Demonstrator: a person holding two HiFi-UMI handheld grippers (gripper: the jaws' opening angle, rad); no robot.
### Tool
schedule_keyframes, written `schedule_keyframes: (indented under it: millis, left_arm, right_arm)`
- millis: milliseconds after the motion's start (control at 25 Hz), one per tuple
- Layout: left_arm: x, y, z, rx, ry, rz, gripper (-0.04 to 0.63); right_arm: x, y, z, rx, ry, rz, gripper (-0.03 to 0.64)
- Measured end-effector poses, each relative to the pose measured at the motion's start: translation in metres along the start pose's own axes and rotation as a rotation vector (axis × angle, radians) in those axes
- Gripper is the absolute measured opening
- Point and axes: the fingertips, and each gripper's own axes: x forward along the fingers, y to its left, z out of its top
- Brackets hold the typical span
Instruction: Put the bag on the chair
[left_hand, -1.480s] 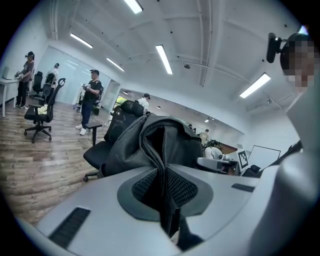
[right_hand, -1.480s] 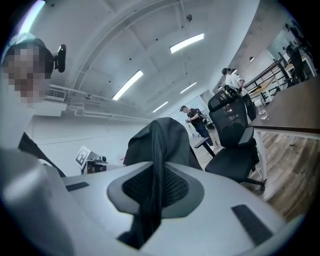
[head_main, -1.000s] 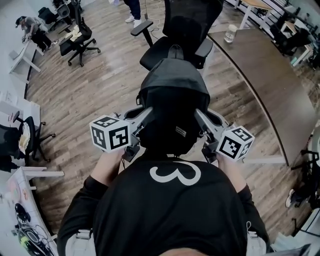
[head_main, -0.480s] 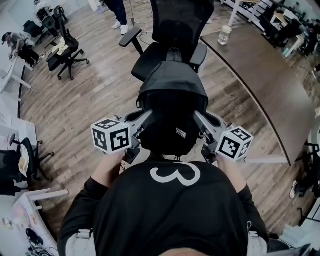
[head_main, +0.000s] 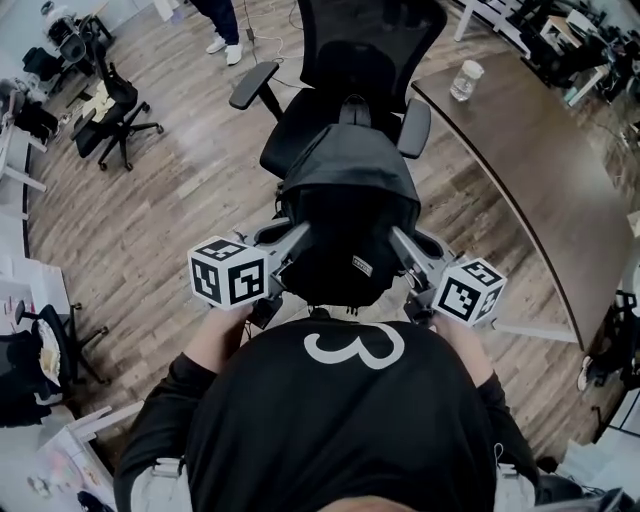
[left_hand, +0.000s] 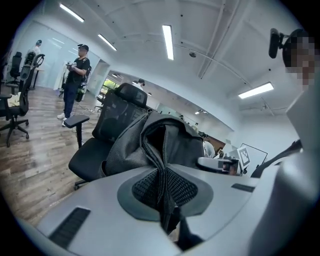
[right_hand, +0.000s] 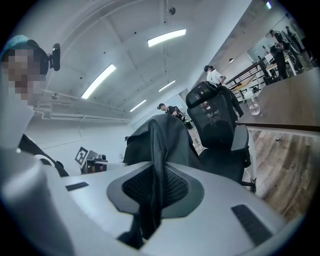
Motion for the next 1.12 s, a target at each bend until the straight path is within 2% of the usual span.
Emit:
schedule_keyframes:
  millis: [240,560,1120]
  left_arm:
    - [0.028,0.061,0.037,-0.016,0.026,-0.022,0.04]
    - [0.051,0.115,0.065,-0.011,0.062,-0.033,0.04]
    - [0.126,0.164,0.107,-0.051,0.101,0.012,0.04]
  right_arm:
    - [0.061,-0.026,0.022,0.016,0.023,-0.024,0.054]
    - [0.115,-0.052,0.033,0.059,0.028,-0.071,0.054]
    - [0.166,-0.124,0.072,0.107,0.05,-0.04,0.054]
